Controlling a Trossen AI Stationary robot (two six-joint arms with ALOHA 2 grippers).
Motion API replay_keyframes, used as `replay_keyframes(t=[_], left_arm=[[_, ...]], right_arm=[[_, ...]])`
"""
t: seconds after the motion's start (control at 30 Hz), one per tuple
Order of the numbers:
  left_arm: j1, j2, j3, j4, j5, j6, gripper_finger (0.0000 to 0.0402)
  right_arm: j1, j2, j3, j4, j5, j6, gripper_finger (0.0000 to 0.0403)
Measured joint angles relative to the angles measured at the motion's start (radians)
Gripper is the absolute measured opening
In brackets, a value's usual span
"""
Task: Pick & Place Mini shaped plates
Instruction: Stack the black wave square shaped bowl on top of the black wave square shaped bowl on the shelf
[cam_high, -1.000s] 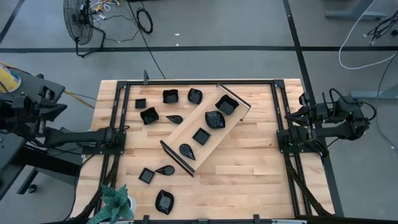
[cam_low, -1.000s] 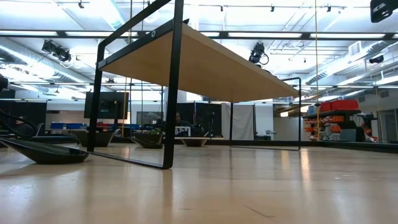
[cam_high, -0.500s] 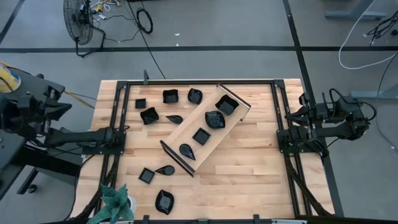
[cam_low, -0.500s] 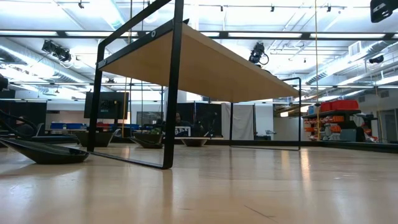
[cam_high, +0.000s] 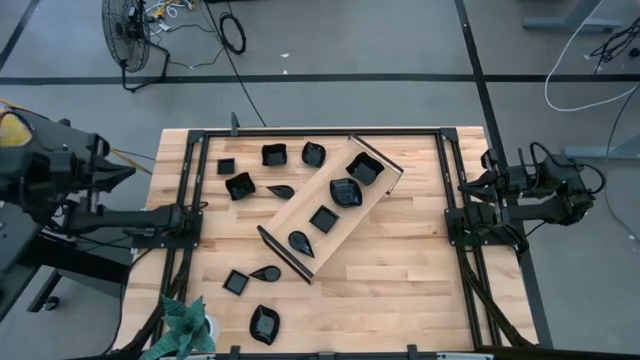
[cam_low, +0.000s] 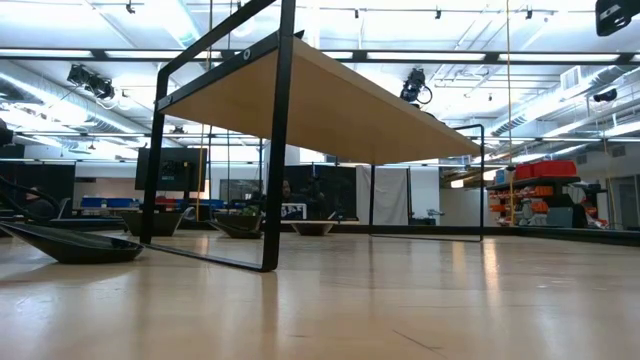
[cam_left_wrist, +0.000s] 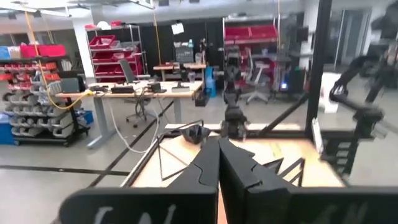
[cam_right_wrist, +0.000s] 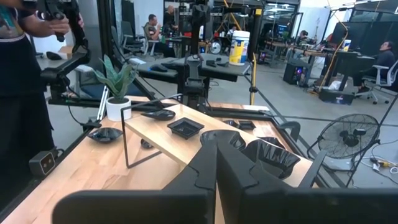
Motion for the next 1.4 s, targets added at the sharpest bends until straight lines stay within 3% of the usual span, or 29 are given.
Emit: replay_keyframes(t=[0.23, 0.63, 0.93, 1.2, 1.4], left_arm=[[0.031, 0.074, 0.000, 0.049, 0.001, 0.126, 0.0002], [0.139, 0.218, 0.000, 0.065, 0.114, 0.273, 0.0002], [0.267, 0.337, 0.000, 0.105, 0.078, 0.062, 0.0002], [0.426, 0.444, 0.000, 0.108, 0.077, -0.212, 0.0003], [0.537, 0.524, 0.000, 0.108, 0.145, -0.329, 0.0043]], right_arm=[[0.000, 0.000, 0.000, 0.000, 0.000, 0.000, 0.0010], [0.000, 0.000, 0.000, 0.000, 0.000, 0.000, 0.0010], [0.000, 0.000, 0.000, 0.000, 0.000, 0.000, 0.0010], [0.000, 0.000, 0.000, 0.000, 0.000, 0.000, 0.0010], [0.000, 0.000, 0.000, 0.000, 0.000, 0.000, 0.0010]])
